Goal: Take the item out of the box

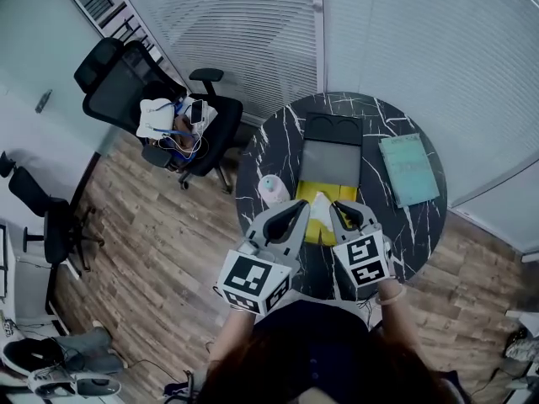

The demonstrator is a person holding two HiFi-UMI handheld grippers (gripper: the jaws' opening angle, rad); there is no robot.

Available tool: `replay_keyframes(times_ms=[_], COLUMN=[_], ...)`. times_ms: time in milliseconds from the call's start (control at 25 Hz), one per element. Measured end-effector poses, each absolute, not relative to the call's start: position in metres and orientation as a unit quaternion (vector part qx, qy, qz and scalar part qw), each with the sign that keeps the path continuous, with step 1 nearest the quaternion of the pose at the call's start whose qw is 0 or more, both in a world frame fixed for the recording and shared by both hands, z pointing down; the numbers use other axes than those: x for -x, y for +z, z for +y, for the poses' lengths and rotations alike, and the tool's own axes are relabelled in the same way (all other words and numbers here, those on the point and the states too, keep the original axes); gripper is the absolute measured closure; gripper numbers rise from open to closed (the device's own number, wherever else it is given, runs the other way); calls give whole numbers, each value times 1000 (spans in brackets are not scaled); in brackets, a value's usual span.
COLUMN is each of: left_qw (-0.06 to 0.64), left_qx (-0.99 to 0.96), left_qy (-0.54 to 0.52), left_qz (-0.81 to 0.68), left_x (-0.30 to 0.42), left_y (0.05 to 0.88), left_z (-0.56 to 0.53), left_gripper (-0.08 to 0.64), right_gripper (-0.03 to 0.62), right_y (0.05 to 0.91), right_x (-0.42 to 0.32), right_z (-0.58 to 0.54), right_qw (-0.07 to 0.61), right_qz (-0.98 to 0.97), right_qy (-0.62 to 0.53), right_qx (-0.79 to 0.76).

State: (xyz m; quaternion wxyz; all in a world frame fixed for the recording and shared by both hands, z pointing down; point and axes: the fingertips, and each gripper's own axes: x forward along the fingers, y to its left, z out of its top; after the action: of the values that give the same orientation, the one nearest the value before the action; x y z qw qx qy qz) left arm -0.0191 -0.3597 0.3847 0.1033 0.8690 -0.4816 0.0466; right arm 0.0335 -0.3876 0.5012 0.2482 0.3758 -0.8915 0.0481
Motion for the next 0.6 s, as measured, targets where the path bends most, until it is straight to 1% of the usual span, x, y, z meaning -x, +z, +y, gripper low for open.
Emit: replay_keyframes(times_ms=[240, 600], left_qw=[113, 121], left_qx=[-867, -868], left_qy=[50, 58], left_qz=[-483, -479], left_x=[21, 18], left_y=[390, 396], left_z=[-366, -374], left_gripper=[534, 534], right_gripper=[565, 565], right_y=[527, 560], right_x=[-30, -19], right_z=[-395, -404], right_qw=[293, 326], right_qz=[-885, -883], right_qy=[37, 39], right_qx=[-359, -336])
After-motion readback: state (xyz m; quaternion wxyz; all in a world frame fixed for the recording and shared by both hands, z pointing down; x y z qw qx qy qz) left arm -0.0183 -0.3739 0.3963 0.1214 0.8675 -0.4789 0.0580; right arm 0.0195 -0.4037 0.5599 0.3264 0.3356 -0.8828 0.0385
